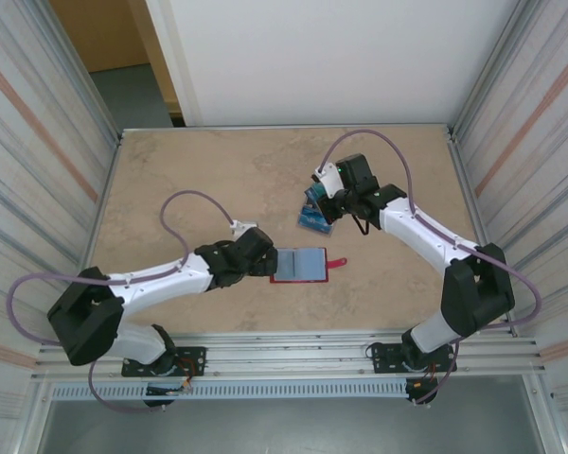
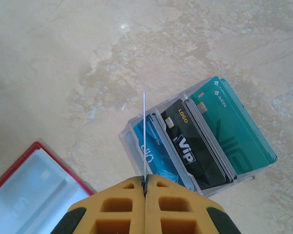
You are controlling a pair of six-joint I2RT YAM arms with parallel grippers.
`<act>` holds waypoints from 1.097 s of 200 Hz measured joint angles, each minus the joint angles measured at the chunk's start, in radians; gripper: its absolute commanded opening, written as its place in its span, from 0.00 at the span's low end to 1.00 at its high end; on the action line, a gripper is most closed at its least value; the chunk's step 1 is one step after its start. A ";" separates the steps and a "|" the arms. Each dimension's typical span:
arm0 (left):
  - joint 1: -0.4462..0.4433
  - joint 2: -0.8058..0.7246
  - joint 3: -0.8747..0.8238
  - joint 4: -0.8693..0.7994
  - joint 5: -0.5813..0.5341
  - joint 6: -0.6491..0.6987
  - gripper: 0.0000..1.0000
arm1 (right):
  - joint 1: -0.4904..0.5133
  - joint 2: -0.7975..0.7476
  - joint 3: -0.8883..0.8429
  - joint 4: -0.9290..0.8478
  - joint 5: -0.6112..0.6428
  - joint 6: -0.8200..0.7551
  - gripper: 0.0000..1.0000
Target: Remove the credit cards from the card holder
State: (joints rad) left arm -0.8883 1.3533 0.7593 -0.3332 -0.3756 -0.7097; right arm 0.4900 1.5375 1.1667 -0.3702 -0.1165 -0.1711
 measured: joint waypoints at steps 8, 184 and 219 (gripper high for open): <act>0.006 -0.023 -0.019 0.013 0.001 0.000 0.99 | 0.000 0.012 0.008 -0.001 0.008 -0.019 0.00; 0.056 -0.226 -0.171 0.182 0.028 0.038 0.99 | -0.002 0.154 0.077 -0.051 0.060 -0.208 0.00; 0.058 -0.226 -0.171 0.182 0.035 0.037 0.99 | -0.002 0.156 0.077 -0.053 0.048 -0.208 0.00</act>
State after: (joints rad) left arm -0.8303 1.1271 0.5880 -0.1513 -0.3401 -0.6724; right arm 0.4885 1.6939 1.2438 -0.4232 -0.0689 -0.3786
